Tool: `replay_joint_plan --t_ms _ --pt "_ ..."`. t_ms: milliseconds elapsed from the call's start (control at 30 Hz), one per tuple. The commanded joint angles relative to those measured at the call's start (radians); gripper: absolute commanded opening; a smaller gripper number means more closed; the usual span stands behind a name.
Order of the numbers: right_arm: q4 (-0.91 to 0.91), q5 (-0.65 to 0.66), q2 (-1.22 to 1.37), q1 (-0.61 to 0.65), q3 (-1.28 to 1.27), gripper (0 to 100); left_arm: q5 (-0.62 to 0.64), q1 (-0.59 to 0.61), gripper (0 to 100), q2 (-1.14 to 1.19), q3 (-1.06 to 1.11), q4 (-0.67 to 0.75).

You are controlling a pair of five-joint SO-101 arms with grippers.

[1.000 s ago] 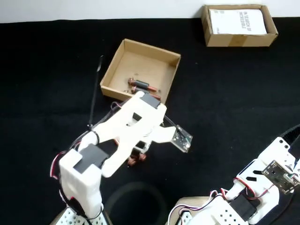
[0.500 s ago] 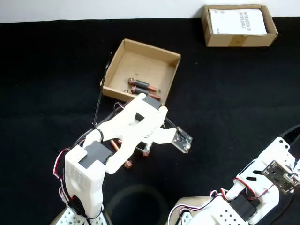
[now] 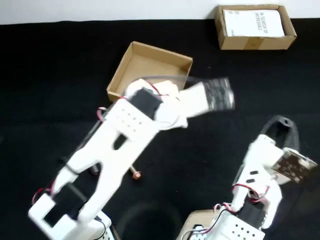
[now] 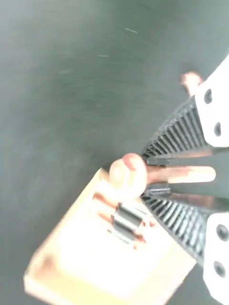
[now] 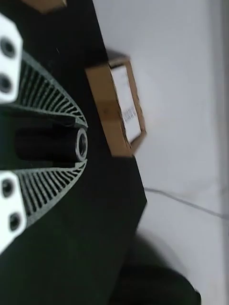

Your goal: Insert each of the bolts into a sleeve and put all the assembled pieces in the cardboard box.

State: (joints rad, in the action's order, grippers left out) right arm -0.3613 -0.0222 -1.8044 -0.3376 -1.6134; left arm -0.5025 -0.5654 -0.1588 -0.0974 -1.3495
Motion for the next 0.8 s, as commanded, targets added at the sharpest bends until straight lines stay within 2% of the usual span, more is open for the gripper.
replay_joint_plan --t_ms 0,67,133,267,367,500,567,633,767 --pt "-0.108 -0.014 0.002 0.208 0.074 0.7 0.339 0.008 1 -0.151 -0.061 0.009" --pt "-0.139 -0.014 0.002 0.306 0.071 0.7 0.512 0.018 1 -0.211 -0.058 0.009" --pt "-0.153 -0.014 0.002 0.386 0.071 0.7 0.631 0.013 1 -0.269 -0.022 0.008" --pt "-0.2 -0.014 0.002 0.527 0.074 0.7 0.677 -0.013 1 -0.421 0.17 0.037" --pt "-0.265 -0.015 0.002 0.65 0.076 0.7 0.677 -0.007 1 -0.581 0.389 0.236" --pt "-0.334 -0.018 0.002 0.8 0.079 0.7 0.672 0.018 1 -0.789 0.76 0.709" --pt "-0.337 -0.018 0.002 0.831 0.079 0.7 0.672 -0.01 1 -0.84 0.889 0.888" --pt "-0.337 -0.018 0.002 0.835 0.079 0.7 0.672 -0.025 1 -0.848 0.946 0.95" --pt "-0.337 -0.018 0.002 0.835 0.079 0.7 0.672 -0.031 1 -0.845 0.972 0.961"
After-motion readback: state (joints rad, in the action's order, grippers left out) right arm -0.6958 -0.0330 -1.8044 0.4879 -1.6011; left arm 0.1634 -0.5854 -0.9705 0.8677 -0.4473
